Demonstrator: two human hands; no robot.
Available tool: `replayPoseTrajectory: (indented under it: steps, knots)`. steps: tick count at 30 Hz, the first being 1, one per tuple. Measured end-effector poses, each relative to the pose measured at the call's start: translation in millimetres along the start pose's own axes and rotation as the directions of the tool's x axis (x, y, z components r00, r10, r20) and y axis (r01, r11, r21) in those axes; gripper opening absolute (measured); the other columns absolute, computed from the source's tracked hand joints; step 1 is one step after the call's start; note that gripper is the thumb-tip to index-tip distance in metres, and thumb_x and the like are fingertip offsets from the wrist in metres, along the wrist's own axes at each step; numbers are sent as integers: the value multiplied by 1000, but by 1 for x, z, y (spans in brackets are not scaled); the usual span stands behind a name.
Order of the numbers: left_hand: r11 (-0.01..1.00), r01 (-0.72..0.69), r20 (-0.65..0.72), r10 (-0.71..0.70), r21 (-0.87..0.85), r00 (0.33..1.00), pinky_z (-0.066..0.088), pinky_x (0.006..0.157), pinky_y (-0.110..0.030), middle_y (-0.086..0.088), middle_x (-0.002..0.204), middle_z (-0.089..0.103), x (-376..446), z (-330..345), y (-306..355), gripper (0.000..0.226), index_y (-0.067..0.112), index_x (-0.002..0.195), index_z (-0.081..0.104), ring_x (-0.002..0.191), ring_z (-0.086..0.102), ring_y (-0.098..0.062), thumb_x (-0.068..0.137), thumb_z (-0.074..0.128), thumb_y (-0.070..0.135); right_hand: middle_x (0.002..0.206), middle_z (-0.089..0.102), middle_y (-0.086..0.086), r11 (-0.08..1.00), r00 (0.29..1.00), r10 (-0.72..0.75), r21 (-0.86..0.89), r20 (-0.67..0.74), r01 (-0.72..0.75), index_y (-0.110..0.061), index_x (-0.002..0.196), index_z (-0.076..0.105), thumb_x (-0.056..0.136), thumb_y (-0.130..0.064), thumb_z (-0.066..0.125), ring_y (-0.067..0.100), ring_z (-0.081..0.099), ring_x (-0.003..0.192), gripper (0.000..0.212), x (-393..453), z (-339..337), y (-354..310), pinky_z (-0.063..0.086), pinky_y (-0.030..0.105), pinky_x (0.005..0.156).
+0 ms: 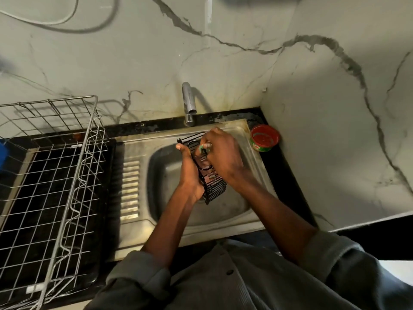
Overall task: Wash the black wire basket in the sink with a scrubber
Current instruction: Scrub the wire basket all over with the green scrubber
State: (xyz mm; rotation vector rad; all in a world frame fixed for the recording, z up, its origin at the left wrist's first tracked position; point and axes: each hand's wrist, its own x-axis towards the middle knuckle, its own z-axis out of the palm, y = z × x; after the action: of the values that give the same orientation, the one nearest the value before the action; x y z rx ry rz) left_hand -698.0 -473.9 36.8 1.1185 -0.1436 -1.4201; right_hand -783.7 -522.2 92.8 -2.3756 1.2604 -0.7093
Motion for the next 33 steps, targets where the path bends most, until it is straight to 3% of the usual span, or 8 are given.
replayPoseTrajectory:
  steps: [5,9,11,14,18,21,26,33]
  knots:
    - [997,-49,8,49,-61,999,56,87,-41,-13,107,74,14,-20,10,94,26,140,66,92,69,-28,89,21,91,107,69,0,999,993,-37,2,109,37,-18,102,75,80,1,73,18,63,99,29,-36,9,3,53,30,82]
    - [991,-11,80,21,-135,997,48,107,-61,-27,121,69,19,-36,11,92,28,150,55,111,68,-45,90,23,90,98,75,-5,934,945,314,211,-91,-289,-20,96,77,84,-1,65,10,66,89,26,-11,8,38,48,24,75]
    - [980,22,118,2,-196,993,48,107,-64,-31,132,62,19,-46,14,87,31,150,55,121,62,-50,93,22,87,93,73,-3,827,892,452,366,20,-427,-22,93,77,91,-10,60,11,64,85,21,-6,18,57,46,26,75]
    - [960,46,147,-5,-277,989,54,102,-59,-29,135,61,19,-56,13,80,34,147,57,129,55,-54,97,20,83,69,62,-1,737,853,501,445,147,-509,-24,71,64,91,-26,51,16,54,65,24,-7,41,67,41,34,62]
    - [966,35,122,-4,-258,993,32,116,-60,-24,132,66,12,-57,13,75,42,139,64,137,48,-57,94,23,85,81,68,-3,708,827,545,452,137,-542,-33,74,64,97,-21,56,23,65,77,27,-5,53,84,54,40,68]
    - [967,33,70,-15,-252,997,37,112,-58,-23,129,69,19,-64,14,75,41,139,63,131,56,-55,93,24,86,91,72,-5,662,809,564,493,168,-564,-40,83,68,94,-28,59,22,68,90,18,-1,64,95,57,47,81]
    - [958,45,99,-18,-282,995,57,92,-50,-23,118,72,21,-68,17,66,38,128,71,122,62,-54,96,31,79,72,66,-7,696,814,565,453,134,-557,-28,79,67,88,-30,57,14,60,65,14,2,70,97,53,40,62]
    - [989,29,242,7,-144,970,61,86,-52,-30,123,69,14,-67,19,52,26,116,79,118,62,-58,72,90,51,82,66,2,741,789,595,277,152,-612,-24,76,55,87,-18,48,25,65,74,14,6,69,103,54,40,63]
